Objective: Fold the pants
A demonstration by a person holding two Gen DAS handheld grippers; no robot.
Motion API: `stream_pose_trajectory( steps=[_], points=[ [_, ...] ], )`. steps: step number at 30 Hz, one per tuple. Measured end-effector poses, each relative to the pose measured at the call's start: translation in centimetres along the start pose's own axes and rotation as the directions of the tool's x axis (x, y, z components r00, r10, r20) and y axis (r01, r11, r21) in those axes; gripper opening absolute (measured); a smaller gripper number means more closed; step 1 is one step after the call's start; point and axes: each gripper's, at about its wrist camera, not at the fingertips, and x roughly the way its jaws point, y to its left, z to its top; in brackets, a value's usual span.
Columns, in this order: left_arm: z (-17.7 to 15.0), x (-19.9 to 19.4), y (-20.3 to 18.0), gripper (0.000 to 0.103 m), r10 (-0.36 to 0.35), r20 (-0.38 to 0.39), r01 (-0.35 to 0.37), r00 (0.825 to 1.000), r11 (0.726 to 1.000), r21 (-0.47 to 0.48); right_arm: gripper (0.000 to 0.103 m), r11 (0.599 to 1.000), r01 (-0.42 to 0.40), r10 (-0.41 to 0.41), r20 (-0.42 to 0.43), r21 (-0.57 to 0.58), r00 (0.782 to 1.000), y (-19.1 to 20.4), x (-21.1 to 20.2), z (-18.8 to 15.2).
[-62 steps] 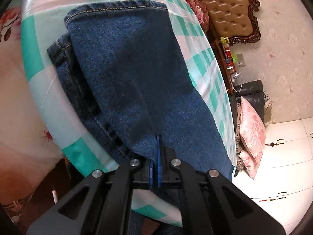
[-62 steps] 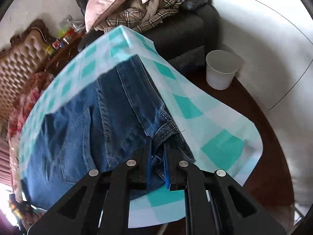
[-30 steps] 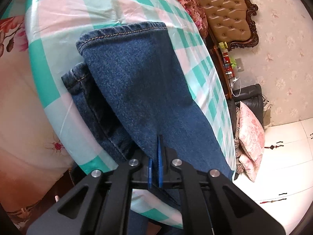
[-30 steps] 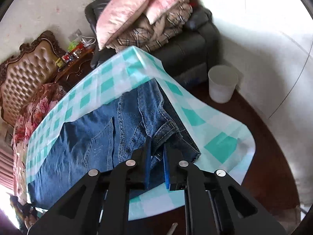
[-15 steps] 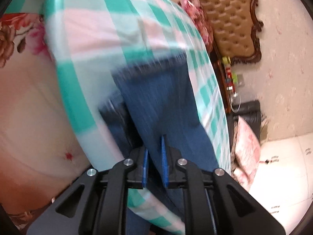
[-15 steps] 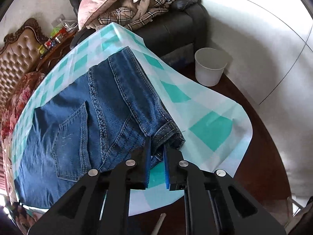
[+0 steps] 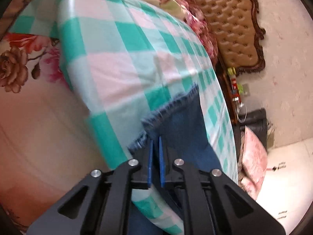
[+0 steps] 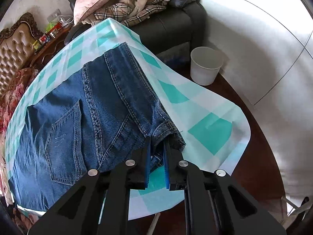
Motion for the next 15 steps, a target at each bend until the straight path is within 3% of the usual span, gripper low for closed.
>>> stream_pose_trajectory(
  steps=[6,9,15],
  points=[
    [-0.1,-0.9,-0.4,0.013,0.005,0.008,-0.006,1.000,1.000,0.020,0.010,1.000,0.004,-0.004,0.004,-0.001,1.000,-0.1,-0.1,0.0],
    [0.0,-1.9,-0.1,0.031,0.008,0.024,-0.008,1.000,1.000,-0.007,0.010,0.999,0.027,-0.027,0.012,-0.018,1.000,0.3,-0.2,-0.1],
    [0.1,-2.3,-0.2,0.033,-0.014,-0.021,0.014,1.000,1.000,-0.001,0.010,0.999,0.032,-0.032,0.015,-0.022,0.999,0.4,0.0,-0.2]
  ],
)
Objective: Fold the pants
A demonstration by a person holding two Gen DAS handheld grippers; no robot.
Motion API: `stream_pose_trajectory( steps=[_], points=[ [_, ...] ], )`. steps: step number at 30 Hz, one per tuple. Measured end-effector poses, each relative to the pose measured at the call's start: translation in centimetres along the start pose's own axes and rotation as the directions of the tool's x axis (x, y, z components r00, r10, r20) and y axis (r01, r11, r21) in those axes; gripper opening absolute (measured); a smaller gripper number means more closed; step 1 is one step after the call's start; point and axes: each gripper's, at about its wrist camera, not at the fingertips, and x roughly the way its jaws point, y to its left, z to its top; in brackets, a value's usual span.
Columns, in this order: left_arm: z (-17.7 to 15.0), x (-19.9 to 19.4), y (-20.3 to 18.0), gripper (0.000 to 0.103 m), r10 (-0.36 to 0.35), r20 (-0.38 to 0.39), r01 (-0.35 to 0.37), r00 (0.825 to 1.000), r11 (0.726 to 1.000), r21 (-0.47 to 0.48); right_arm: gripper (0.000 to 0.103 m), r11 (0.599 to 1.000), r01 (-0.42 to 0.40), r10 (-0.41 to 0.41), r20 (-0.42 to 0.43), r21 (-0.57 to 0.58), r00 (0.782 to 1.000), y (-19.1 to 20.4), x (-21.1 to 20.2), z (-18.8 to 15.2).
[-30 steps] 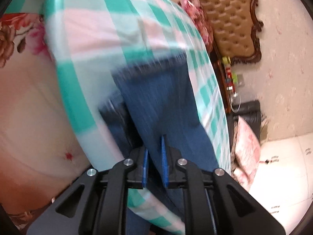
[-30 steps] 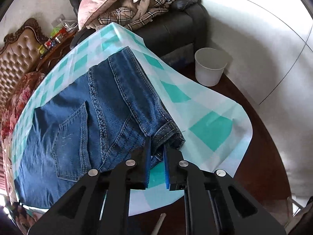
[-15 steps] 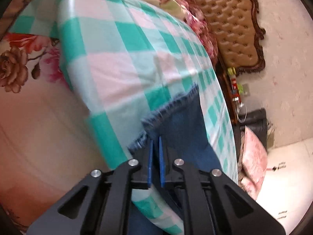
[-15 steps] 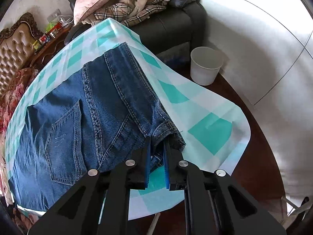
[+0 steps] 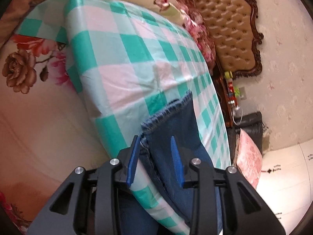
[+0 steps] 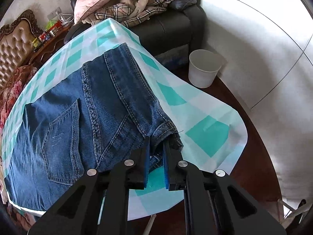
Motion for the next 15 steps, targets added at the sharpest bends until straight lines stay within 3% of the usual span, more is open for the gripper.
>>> stream_pose_trajectory(
  steps=[3,8,9,10,11,13,15],
  points=[
    [-0.1,0.8,0.5,0.033,0.024,-0.032,-0.024,0.999,0.999,-0.026,0.010,1.000,0.003,-0.003,0.001,0.000,1.000,0.1,0.0,0.0],
    [0.7,1.2,0.2,0.033,0.023,-0.002,-0.023,1.000,1.000,-0.015,0.010,1.000,-0.007,0.007,-0.001,0.006,1.000,-0.3,0.0,0.0],
    [1.3,1.7,0.1,0.031,0.040,-0.007,-0.040,0.999,0.999,-0.004,0.010,1.000,-0.005,0.005,-0.005,0.006,1.000,-0.2,0.0,0.1],
    [1.6,2.2,0.2,0.015,0.053,-0.024,-0.054,0.998,0.999,-0.004,0.010,1.000,-0.002,0.002,-0.007,0.005,1.000,-0.1,-0.1,0.2],
    [1.9,2.5,0.0,0.007,0.081,-0.038,-0.081,0.996,0.997,0.001,0.010,1.000,-0.002,0.002,-0.006,0.005,1.000,-0.1,-0.3,0.4],
    [1.6,1.9,-1.4,0.007,0.110,-0.019,-0.109,0.994,0.993,0.051,0.010,1.000,-0.022,0.022,0.014,0.018,1.000,-0.1,-1.3,0.6],
    [1.1,0.7,-3.0,0.007,0.092,-0.014,-0.091,0.996,0.993,0.068,0.009,0.998,-0.055,0.054,0.050,0.019,0.997,-0.2,-3.2,1.0]
  ],
)
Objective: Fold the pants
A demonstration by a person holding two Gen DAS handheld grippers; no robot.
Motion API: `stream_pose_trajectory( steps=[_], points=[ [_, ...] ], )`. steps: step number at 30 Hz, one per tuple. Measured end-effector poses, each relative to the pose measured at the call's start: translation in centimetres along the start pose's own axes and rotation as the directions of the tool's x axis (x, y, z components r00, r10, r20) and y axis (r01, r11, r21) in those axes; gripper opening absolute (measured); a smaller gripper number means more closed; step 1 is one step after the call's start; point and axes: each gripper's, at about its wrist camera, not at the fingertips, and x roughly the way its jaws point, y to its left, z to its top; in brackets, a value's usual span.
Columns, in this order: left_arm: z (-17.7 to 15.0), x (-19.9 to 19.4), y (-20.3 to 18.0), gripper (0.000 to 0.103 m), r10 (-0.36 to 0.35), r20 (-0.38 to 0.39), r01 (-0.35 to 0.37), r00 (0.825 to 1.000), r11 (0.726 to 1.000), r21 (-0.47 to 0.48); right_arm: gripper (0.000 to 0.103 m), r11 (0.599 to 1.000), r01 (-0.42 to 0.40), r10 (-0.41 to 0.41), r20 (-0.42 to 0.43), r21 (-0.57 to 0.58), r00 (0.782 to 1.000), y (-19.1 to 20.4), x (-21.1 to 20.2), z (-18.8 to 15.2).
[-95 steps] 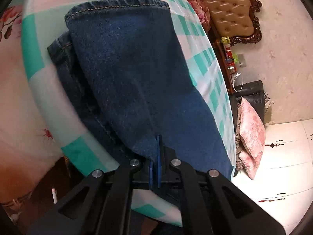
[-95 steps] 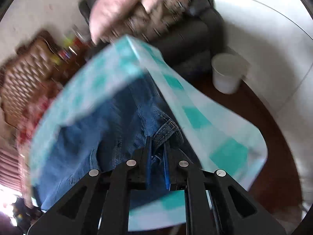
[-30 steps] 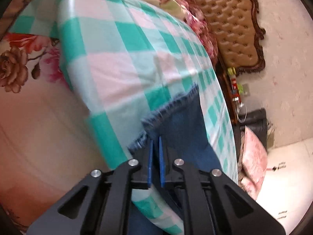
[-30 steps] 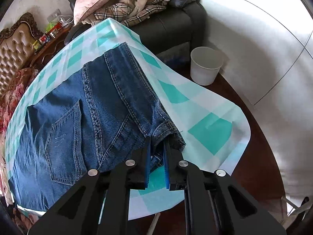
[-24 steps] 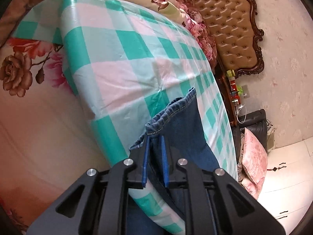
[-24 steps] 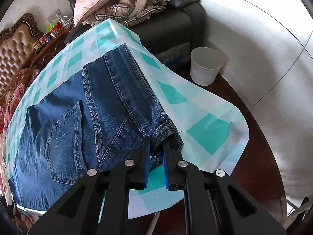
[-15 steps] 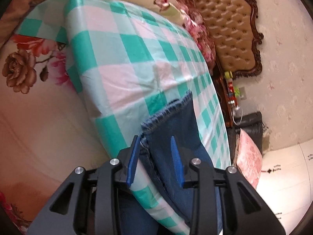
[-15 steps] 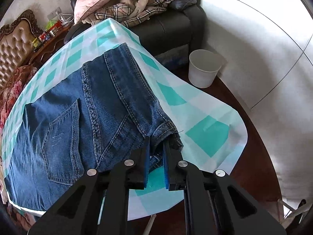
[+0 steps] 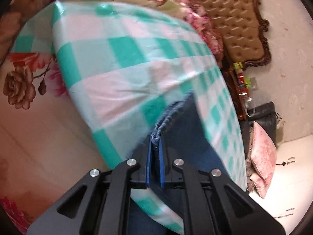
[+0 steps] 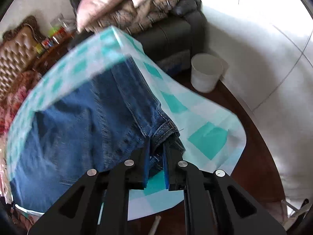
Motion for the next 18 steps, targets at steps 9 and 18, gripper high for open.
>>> stream_pose_trajectory(
  steps=[9,18],
  points=[
    [-0.6,1.5,2.8,0.006,0.015,-0.110,-0.026,0.994,0.995,-0.096,0.009,1.000,-0.009,0.009,0.026,0.009,1.000,-0.4,-1.1,2.1],
    [-1.5,-0.2,-0.2,0.041,0.148,-0.018,-0.145,0.989,0.985,0.094,0.025,0.997,0.075,-0.075,-0.027,-0.017,0.997,-1.4,3.2,-0.3]
  ],
)
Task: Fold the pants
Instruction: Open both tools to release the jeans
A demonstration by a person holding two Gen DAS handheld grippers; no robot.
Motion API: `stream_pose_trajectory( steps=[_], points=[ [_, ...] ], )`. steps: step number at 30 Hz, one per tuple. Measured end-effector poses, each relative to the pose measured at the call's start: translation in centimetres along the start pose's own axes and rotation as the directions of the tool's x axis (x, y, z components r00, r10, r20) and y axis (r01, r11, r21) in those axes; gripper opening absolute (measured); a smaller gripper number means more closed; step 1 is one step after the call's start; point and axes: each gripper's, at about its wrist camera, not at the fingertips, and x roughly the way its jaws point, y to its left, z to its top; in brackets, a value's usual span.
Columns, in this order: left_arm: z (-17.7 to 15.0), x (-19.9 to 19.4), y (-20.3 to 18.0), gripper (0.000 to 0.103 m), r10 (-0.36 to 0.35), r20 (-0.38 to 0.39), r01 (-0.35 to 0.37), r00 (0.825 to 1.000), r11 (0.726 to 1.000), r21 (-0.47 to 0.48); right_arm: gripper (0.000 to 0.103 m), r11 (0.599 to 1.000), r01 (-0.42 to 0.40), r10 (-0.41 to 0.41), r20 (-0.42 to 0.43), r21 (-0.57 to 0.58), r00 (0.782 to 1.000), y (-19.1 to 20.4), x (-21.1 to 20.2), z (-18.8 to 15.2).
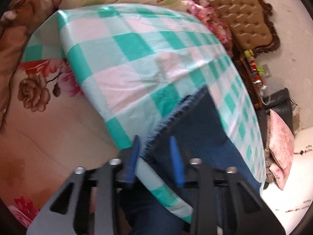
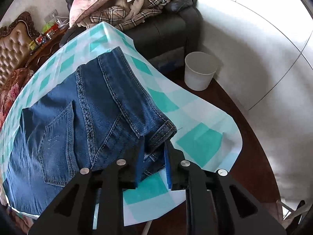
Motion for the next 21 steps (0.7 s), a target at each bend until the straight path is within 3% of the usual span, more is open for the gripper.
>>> stream_pose_trajectory(
  steps=[1,2,6,10,11,12,13,18,20,21],
  points=[
    [-0.1,-0.1,0.0,0.042,-0.002,-0.006,0.002,1.000,1.000,-0.007,0.040,1.000,0.018,-0.018,0.007,0.000,1.000,-0.1,-0.3,0.0],
    [-0.3,-0.2,0.3,0.042,-0.010,-0.015,0.010,1.000,1.000,-0.027,0.046,0.999,0.047,-0.047,0.023,0.006,0.999,-0.3,-0.8,0.1],
    [-1.1,0.0,0.8,0.042,-0.051,-0.053,0.046,0.997,0.995,-0.083,0.057,0.992,0.119,-0.122,0.093,0.040,0.988,-1.5,-3.2,0.2],
    [-1.8,2.1,-0.5,0.041,-0.031,-0.124,0.031,0.992,0.999,-0.008,0.062,0.983,0.182,-0.182,0.185,0.020,0.966,-0.7,-5.3,0.7],
    [-1.7,2.5,-1.0,0.036,-0.001,-0.124,0.004,0.992,1.000,0.024,0.064,0.984,0.179,-0.174,0.198,-0.006,0.965,0.0,-5.5,0.8],
    [-1.5,2.7,-1.3,0.015,0.042,-0.116,-0.036,0.992,0.998,0.055,0.069,0.985,0.170,-0.159,0.207,-0.034,0.965,0.8,-5.6,0.8],
    [-1.3,2.8,-1.4,0.009,0.046,-0.117,-0.038,0.992,0.997,0.066,0.070,0.986,0.154,-0.137,0.210,-0.068,0.968,1.9,-5.5,0.8],
    [-0.1,2.6,-1.0,0.009,0.028,-0.125,-0.019,0.992,0.997,0.073,0.073,0.977,0.142,-0.108,0.203,-0.162,0.973,5.6,-4.6,0.7],
    [-0.1,2.3,-0.6,0.019,0.041,-0.120,-0.034,0.992,0.998,0.056,0.073,0.971,0.138,-0.100,0.191,-0.193,0.976,6.8,-3.9,0.8],
    [-0.1,1.8,-0.4,0.038,0.067,-0.103,-0.063,0.992,0.997,0.045,0.073,0.969,0.137,-0.098,0.188,-0.205,0.977,7.3,-3.7,0.8]
  ],
)
